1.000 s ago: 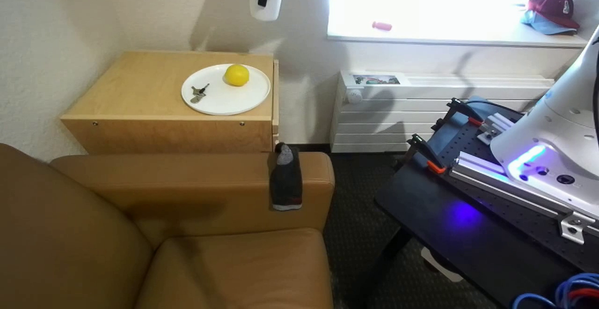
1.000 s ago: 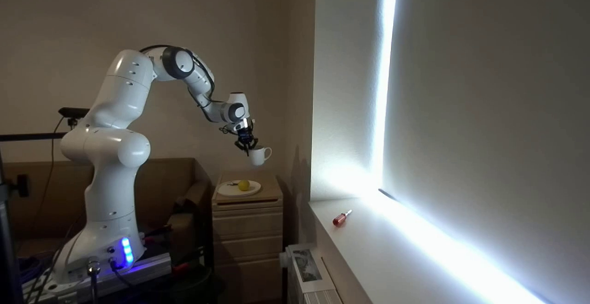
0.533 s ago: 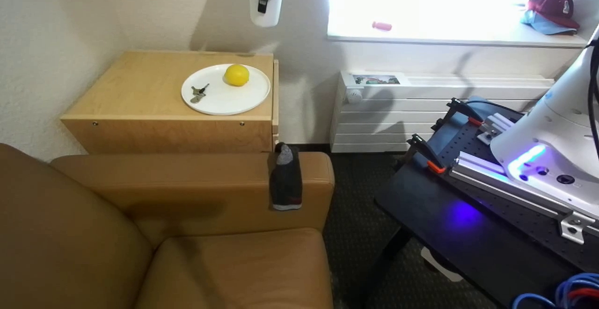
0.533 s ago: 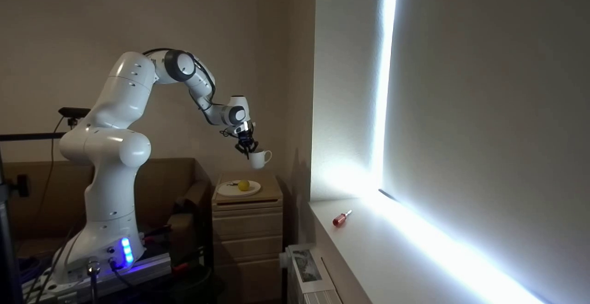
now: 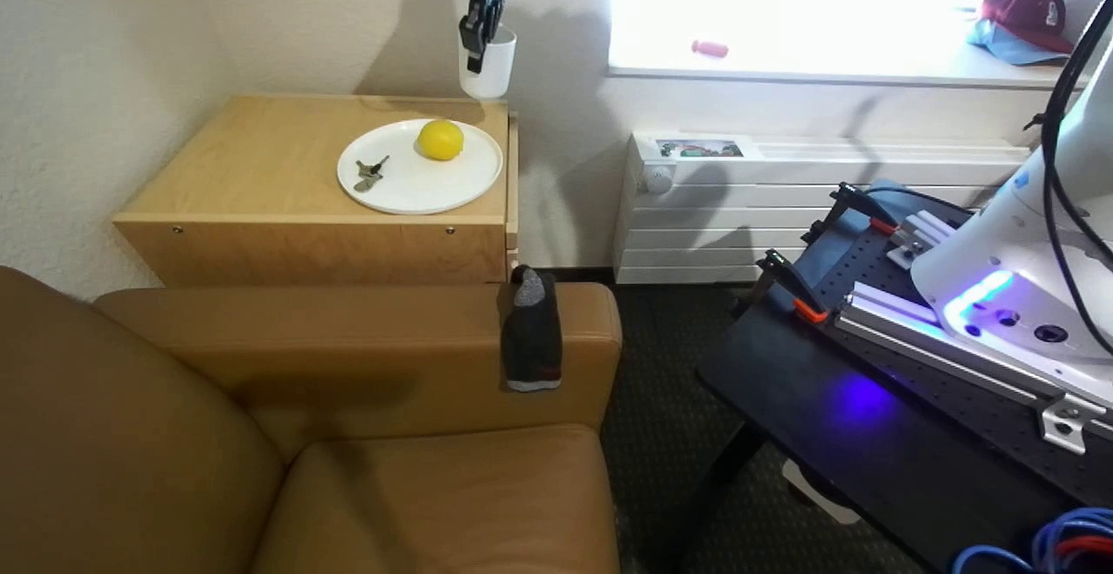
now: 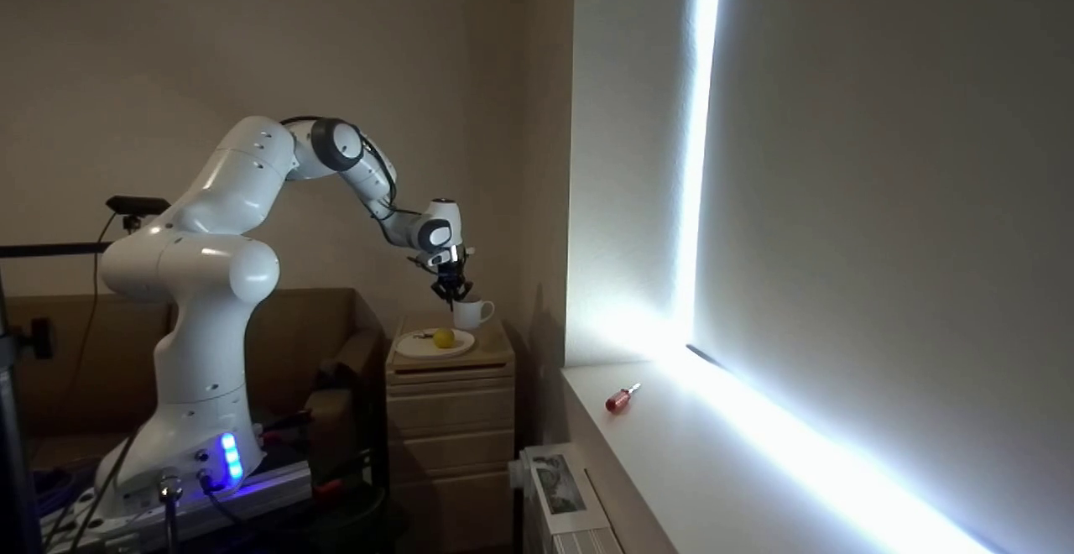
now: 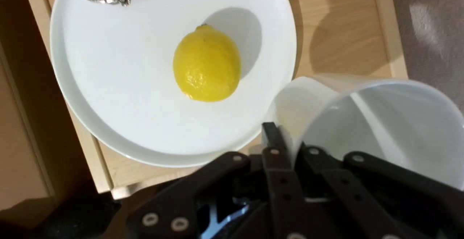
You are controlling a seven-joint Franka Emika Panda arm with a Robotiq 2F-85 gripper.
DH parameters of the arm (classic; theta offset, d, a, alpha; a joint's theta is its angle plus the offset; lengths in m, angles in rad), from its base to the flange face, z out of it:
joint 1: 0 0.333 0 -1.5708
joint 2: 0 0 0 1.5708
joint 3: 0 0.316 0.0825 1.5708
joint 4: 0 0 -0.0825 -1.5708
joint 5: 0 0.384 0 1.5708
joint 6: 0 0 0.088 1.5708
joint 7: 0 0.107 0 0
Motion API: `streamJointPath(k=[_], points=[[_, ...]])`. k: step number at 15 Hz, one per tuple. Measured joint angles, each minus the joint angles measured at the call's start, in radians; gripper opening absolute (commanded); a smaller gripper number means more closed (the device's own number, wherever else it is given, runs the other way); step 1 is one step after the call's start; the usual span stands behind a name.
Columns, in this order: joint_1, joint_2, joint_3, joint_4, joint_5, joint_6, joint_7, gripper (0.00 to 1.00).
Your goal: Put the keys on the plate, slide the plate to the left, then put the cup on the windowsill on the right side of the nightstand
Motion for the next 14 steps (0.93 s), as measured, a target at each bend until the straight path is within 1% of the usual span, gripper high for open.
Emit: streamJointPath(k=[1,3,4,5,6,7,10,12,14], points=[[0.027,0.024,-0.03,0.027,0.04,0.002,0.0,0.01],[0.1,0.076,-0.124,0.084,0.136,0.002,0.0,0.01],[0.14,0.102,-0.177,0.111,0.182,0.002,0.0,0.06],[0.156,0.115,-0.197,0.123,0.19,0.002,0.0,0.06],[0.155,0.117,-0.191,0.121,0.188,0.002,0.0,0.06],[0.154,0.117,-0.188,0.119,0.188,0.002,0.0,0.01],[0.154,0.122,-0.191,0.117,0.188,0.002,0.0,0.01],[0.156,0.145,-0.208,0.124,0.209,0.002,0.001,0.01],[0.165,0.188,-0.249,0.147,0.273,0.001,0.0,0.01]])
